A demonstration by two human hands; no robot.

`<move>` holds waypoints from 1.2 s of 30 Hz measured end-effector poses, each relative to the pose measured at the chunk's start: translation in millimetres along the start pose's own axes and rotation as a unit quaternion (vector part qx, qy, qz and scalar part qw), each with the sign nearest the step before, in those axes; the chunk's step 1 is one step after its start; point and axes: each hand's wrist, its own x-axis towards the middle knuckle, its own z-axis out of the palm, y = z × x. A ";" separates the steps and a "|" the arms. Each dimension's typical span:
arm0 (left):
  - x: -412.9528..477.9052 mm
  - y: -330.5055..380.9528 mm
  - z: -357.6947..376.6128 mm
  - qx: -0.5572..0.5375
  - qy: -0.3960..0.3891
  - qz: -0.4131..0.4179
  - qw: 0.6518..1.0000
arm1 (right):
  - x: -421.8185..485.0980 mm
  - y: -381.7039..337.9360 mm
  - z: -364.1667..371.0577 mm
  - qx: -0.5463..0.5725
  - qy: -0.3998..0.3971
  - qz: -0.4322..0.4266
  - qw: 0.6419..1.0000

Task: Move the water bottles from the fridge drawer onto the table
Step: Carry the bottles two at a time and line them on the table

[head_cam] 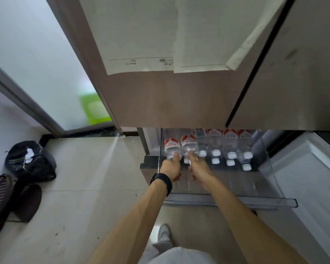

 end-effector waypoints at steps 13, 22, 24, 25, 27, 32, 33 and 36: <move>-61.4 2.6 -49.1 0.345 0.143 0.169 0.912 | -52.8 0.7 -80.3 -0.350 0.223 -0.233 0.880; -64.8 54.8 -31.7 0.588 0.038 0.352 0.727 | -54.2 7.5 -100.0 -0.428 0.098 -0.328 0.836; -60.6 50.5 -24.9 0.608 0.008 0.361 0.707 | -53.2 15.3 -101.6 -0.423 0.080 -0.324 0.842; -58.8 46.3 -21.6 0.606 -0.003 0.365 0.707 | -52.7 19.1 -101.1 -0.410 0.078 -0.321 0.850; -55.7 37.0 -15.3 0.575 -0.021 0.370 0.730 | -51.2 25.4 -99.0 -0.369 0.085 -0.311 0.871; -48.8 23.0 -14.5 0.501 -0.041 0.379 0.777 | -44.2 26.8 -96.5 -0.303 0.100 -0.296 0.900; -46.7 21.0 -16.8 0.482 -0.041 0.379 0.789 | -43.3 27.4 -95.0 -0.289 0.100 -0.302 0.903; -42.3 14.7 -20.6 0.411 -0.048 0.377 0.829 | -42.4 30.9 -90.0 -0.257 0.102 -0.325 0.904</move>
